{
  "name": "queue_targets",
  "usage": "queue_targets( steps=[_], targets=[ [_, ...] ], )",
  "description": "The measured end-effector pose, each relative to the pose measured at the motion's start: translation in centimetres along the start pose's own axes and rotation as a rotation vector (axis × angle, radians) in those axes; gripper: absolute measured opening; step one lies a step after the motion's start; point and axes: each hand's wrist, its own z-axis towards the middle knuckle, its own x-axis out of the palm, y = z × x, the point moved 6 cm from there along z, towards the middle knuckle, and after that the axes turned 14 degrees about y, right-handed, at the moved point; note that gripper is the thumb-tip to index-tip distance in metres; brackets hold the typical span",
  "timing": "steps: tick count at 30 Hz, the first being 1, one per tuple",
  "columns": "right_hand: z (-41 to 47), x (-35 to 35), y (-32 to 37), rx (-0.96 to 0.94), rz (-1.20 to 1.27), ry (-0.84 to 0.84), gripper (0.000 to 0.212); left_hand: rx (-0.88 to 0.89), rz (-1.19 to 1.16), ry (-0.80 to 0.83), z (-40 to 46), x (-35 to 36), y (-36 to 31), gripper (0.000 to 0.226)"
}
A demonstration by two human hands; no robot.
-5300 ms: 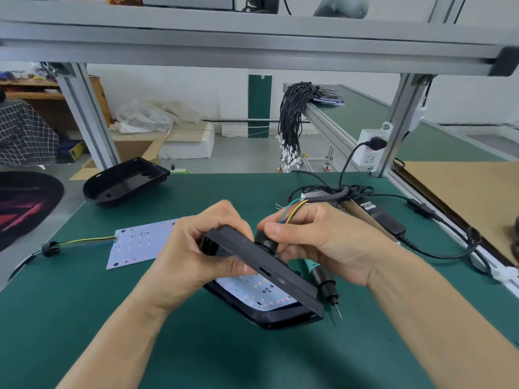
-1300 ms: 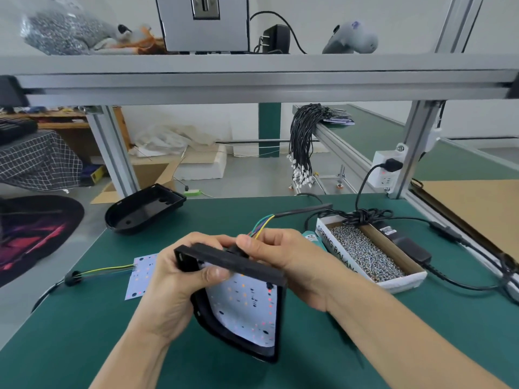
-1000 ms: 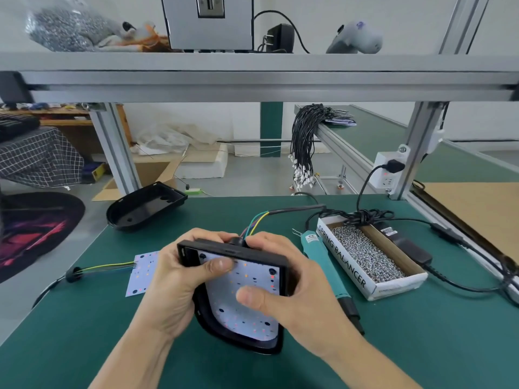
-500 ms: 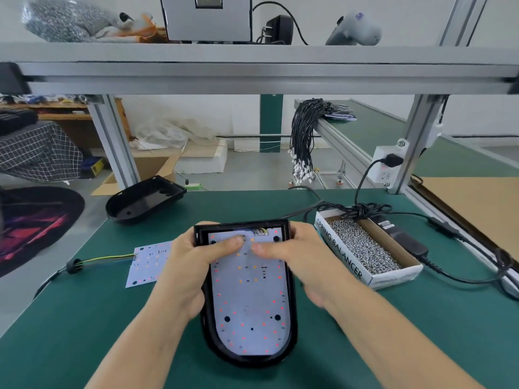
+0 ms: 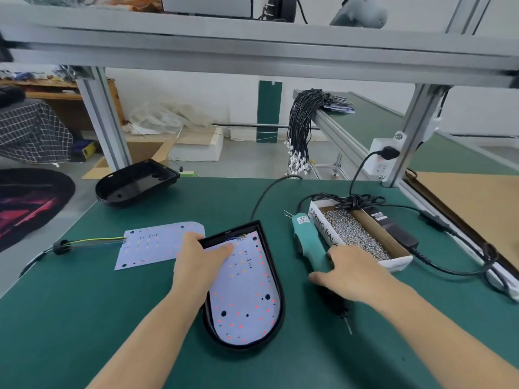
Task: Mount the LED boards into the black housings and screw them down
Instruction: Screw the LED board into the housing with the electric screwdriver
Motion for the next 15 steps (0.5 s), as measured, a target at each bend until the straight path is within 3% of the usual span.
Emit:
queue_targets(
  steps=[2, 5, 8, 10, 15],
  targets=[
    [0.4, 0.3, 0.1, -0.001, 0.062, 0.009, 0.041, 0.034, 0.060, -0.074, -0.6, -0.1, -0.1, 0.044],
    [1.1, 0.5, -0.1, 0.005, 0.179, 0.040, 0.034, 0.027, 0.017, -0.055, -1.1, 0.6, 0.1, 0.055],
    [1.5, 1.5, -0.6, -0.047, 0.752, 0.172, 0.020, 0.032, 0.047, -0.008, -1.8, 1.7, -0.1, 0.087],
    [1.4, 1.7, -0.7, -0.133, 1.146, 0.250, 0.009, 0.052, 0.049, -0.012, -1.9, 1.8, -0.3, 0.092],
    [-0.8, -2.9, -1.8, -0.499, 1.501, 0.001, 0.027, 0.027, 0.082, -0.044, -1.5, 1.4, 0.1, 0.085]
  ],
)
